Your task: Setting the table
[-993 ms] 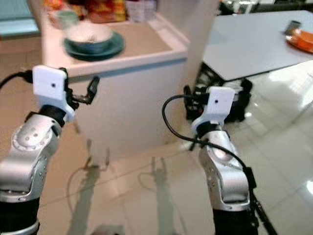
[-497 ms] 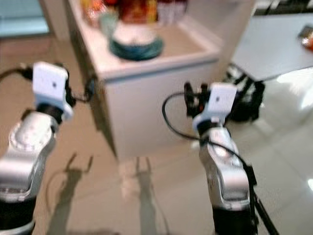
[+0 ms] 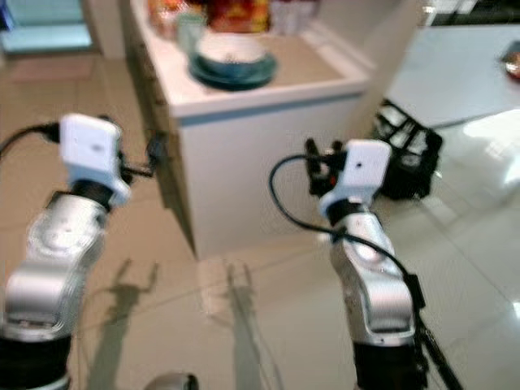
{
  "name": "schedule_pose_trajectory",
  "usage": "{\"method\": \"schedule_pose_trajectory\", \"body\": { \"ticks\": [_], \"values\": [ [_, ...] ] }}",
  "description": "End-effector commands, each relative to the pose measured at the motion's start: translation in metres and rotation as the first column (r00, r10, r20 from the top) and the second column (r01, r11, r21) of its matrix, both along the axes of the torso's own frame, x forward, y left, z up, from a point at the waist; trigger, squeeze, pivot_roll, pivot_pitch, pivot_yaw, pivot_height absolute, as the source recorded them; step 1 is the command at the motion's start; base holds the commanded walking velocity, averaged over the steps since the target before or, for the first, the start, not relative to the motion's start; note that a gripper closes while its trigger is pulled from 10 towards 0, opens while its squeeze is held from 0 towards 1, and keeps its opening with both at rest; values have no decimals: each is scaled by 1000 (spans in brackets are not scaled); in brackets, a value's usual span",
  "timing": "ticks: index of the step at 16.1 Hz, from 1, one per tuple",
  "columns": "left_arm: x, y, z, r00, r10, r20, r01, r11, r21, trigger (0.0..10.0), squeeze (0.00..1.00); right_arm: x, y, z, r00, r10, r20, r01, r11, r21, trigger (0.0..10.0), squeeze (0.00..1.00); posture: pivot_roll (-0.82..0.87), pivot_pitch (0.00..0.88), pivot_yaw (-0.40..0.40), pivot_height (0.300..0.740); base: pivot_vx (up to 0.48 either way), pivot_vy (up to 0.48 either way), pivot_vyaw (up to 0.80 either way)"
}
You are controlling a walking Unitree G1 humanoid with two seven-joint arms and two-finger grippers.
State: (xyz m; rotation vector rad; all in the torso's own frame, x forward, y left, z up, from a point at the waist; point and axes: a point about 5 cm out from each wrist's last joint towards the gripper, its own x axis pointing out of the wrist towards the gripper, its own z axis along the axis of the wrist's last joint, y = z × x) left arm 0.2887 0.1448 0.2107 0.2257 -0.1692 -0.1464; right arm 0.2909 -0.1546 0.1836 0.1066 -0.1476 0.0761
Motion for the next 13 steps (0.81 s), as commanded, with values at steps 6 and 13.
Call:
{"method": "schedule_pose_trajectory", "body": {
  "ticks": [6,13],
  "values": [
    [2,-1,4,1000,-15,9,15,1000,1,10000,0,2,2,-6,997,-22,-79,24,999,31,10000,0,87,0,-45,740,0,0,0],
    [2,-1,4,1000,-15,9,15,1000,1,10000,0,2,2,-6,997,-22,-79,24,999,31,10000,0,87,0,-45,740,0,0,0]
  ]
}}
